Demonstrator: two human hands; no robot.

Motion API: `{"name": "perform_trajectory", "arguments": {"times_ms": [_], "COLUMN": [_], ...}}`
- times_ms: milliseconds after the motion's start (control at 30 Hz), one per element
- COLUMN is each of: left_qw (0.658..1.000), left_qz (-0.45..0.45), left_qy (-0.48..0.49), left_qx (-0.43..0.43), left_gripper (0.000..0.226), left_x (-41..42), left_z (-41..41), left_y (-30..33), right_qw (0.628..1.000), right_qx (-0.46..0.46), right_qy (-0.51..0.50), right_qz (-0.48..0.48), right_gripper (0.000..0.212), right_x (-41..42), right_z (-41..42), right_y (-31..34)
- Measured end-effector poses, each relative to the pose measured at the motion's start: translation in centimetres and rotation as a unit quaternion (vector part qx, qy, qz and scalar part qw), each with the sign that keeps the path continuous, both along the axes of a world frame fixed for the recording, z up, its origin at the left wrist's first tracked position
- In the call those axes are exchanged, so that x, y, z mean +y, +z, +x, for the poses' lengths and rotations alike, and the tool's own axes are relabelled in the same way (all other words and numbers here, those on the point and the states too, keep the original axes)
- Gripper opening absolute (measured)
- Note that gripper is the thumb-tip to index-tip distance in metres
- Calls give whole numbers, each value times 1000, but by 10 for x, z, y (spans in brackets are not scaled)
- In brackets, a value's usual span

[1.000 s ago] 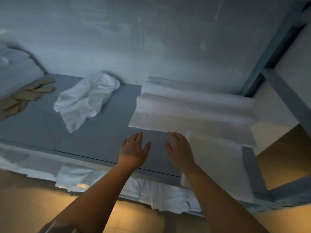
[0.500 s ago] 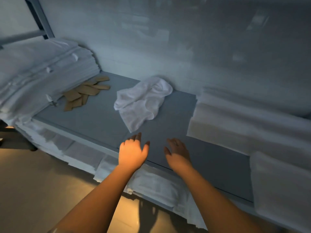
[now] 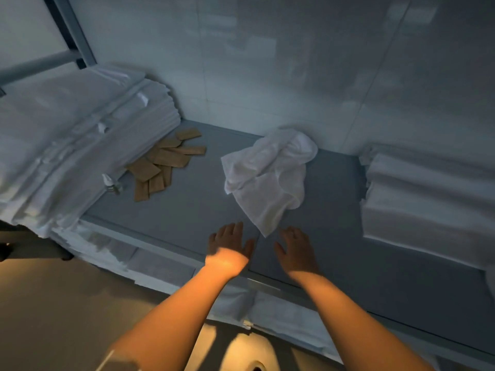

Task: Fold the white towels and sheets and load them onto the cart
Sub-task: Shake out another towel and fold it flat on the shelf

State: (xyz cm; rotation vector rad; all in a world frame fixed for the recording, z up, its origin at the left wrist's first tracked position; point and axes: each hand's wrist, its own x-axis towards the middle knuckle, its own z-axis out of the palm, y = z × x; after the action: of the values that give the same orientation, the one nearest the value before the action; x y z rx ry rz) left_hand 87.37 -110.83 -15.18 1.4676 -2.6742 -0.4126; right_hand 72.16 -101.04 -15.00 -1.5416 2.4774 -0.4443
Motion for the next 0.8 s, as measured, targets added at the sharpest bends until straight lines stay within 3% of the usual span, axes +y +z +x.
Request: {"name": "perform_trajectory", "arguments": {"times_ms": [233,433,633,800], "left_qw": [998,987,985,982], "left_qz": [18,5,-17,28], "left_qy": [-53,-134,-153,-158], "left_qx": [-20,-92,-77,-94], "left_gripper": [63,58,56,52], "left_x": [-59,-92,-73,-29], "left_z": [-48,-82,-57,-31], "left_y": [-33,-71,-80,-61], "right_qw": [998,986,991,990], "right_qx": [44,84,45,26], "right_qy": [-4,49,44,41], "right_qz": [35,133,118,132], "right_gripper": [60,58,54,55], "right_x": [-61,-99,-75,-28], "right_z": [-38,-59,-45,-10], "right_y": [-33,-66,-74,-61]}}
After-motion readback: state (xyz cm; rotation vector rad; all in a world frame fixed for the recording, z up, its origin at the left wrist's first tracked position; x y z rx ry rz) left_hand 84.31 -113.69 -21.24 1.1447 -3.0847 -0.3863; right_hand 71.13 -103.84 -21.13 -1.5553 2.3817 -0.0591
